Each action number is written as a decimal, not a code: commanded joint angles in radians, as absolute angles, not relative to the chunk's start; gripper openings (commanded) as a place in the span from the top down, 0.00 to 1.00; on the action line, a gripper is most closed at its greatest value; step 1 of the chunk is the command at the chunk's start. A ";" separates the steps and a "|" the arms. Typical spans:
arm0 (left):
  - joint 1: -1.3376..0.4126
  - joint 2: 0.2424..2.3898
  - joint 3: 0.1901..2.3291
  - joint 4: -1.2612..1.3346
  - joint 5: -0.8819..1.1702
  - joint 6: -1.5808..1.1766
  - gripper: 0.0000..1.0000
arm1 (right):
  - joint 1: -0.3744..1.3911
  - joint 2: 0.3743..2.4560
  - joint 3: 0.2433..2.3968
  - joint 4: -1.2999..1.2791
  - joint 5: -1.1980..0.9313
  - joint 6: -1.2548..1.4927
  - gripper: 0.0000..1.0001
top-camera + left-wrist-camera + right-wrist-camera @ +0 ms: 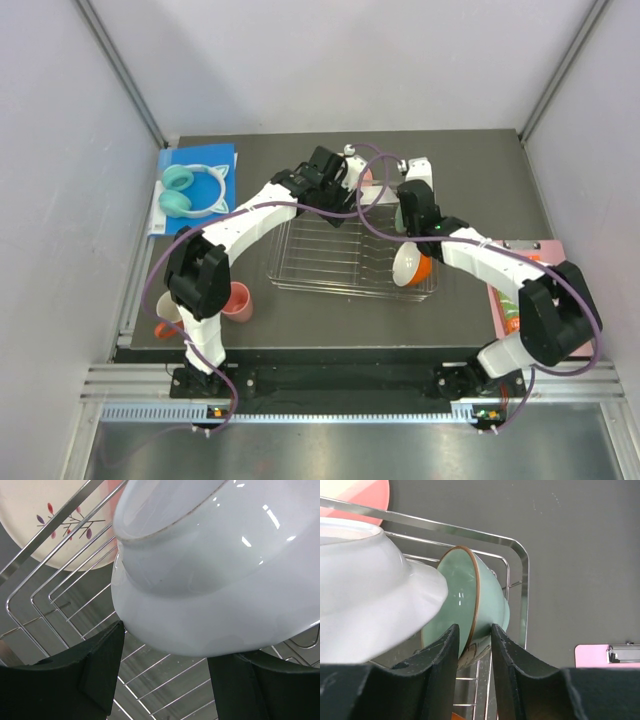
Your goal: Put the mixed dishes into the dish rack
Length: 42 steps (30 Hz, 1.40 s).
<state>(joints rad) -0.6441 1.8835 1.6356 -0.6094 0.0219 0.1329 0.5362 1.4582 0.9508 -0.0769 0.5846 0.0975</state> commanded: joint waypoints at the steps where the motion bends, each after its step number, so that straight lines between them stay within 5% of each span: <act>1: -0.641 1.881 1.657 -0.617 0.074 0.084 0.33 | 0.549 1.477 1.008 -0.018 0.612 0.089 0.71; 9: -0.643 1.879 1.658 -0.615 0.078 0.083 0.33 | 0.578 1.422 0.934 -0.031 0.626 0.104 1.00; 35: -0.646 1.885 1.672 -0.606 0.106 0.084 0.34 | 0.799 1.344 0.879 -0.291 0.637 0.336 1.00; 42: -0.676 1.965 1.842 -0.672 0.112 0.109 0.34 | 0.802 1.287 0.874 -0.288 0.653 0.337 0.75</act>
